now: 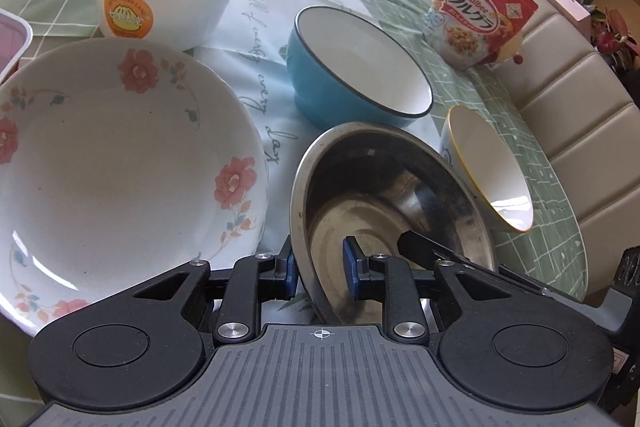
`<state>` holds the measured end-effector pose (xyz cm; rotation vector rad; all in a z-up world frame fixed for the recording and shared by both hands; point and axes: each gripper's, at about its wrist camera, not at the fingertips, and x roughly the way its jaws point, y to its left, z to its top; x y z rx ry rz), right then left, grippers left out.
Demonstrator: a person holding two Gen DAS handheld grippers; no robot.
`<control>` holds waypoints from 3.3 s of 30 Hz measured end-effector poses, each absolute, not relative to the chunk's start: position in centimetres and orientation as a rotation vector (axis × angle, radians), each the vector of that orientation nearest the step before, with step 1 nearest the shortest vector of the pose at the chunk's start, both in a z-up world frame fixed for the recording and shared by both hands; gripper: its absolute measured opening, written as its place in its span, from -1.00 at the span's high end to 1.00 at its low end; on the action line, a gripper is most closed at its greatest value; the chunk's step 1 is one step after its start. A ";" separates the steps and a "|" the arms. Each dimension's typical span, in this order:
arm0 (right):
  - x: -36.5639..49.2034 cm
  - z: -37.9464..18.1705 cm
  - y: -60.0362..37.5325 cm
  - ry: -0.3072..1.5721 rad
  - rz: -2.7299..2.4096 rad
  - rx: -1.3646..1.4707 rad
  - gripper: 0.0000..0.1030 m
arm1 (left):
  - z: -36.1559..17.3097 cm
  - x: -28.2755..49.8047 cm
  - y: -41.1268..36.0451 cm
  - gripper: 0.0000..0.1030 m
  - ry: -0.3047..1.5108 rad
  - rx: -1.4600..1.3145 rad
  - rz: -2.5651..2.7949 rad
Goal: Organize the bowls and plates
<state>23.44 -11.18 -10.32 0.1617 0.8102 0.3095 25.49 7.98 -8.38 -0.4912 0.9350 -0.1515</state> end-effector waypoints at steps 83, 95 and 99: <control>26.7 -10.4 2.9 0.906 0.518 0.090 0.03 | -7.4 14.8 25.3 0.51 0.719 -0.732 0.102; 28.5 -10.6 4.2 0.939 0.606 0.065 -0.01 | -8.8 16.1 26.3 0.09 0.788 -0.885 0.154; 28.5 -10.7 4.2 0.941 0.613 0.070 -0.01 | -10.2 17.8 25.6 0.14 0.820 -0.924 0.100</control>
